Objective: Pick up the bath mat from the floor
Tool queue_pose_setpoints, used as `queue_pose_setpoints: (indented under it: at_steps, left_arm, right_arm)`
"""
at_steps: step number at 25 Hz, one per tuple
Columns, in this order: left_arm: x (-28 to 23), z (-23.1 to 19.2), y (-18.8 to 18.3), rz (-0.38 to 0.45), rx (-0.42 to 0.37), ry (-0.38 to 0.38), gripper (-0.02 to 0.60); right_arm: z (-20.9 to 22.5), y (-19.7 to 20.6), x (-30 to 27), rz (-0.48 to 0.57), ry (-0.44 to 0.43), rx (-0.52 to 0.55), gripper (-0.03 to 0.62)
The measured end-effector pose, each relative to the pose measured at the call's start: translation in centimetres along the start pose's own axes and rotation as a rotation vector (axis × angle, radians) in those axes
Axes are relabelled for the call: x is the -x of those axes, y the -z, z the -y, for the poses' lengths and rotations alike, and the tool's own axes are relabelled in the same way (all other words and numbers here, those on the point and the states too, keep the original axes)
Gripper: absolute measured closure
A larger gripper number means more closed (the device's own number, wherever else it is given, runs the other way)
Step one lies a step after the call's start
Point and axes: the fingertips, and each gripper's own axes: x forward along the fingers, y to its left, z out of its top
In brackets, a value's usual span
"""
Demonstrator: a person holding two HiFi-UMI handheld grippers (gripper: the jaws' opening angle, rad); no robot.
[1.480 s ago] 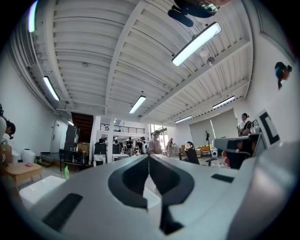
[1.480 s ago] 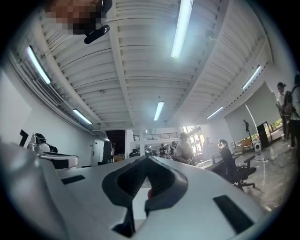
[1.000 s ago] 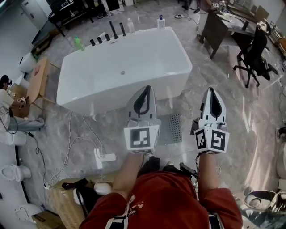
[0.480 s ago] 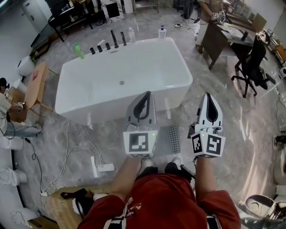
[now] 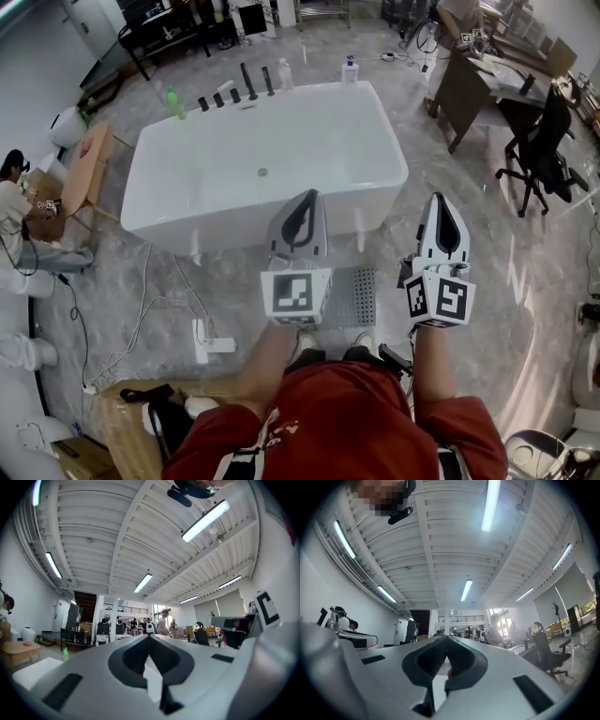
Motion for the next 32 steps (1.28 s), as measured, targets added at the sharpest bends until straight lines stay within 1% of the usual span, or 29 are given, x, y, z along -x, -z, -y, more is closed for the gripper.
queue_pose_setpoints:
  at_steps: [3,6,11,14,20,26,28,32]
  left_arm:
    - [-0.7,0.6,0.0,-0.005,-0.017,0.0,0.566]
    - [-1.2,0.9,0.6,-0.028,-0.021,-0.012,0.566]
    - [-1.8,0.9,2.8,-0.069,-0.034,-0.036,0.566]
    - [-2.0,0.6,4.7,-0.102,-0.023,-0.055,0.566]
    - [-2.3,-0.1,9.4,-0.183,0.013,-0.089,0.566]
    - [-1.1,0.8,16.0,-0.273,0.02,-0.102,0.566]
    - [-0.4,0.7,18.1,-0.297,0.025,-0.109,0.566]
    - [1.4,1.3,22.8,-0.346,0.073,-0.136,0.566]
  right_arm:
    - [0.9,0.4,-0.5,-0.005,-0.004,-0.016,0.583]
    - [1.4,1.3,-1.0,-0.026,-0.012,-0.025,0.583]
    - [2.1,3.9,-1.5,-0.066,-0.022,-0.045,0.582]
    - [2.2,6.2,-1.6,-0.113,-0.029,-0.051,0.582]
    - [2.0,11.1,-1.6,-0.196,-0.049,-0.044,0.583]
    - [2.3,17.3,-0.1,-0.283,-0.057,-0.056,0.582]
    - [1.6,19.5,0.4,-0.305,-0.074,-0.058,0.583]
    - [1.0,23.9,2.7,-0.349,-0.121,-0.039,0.582]
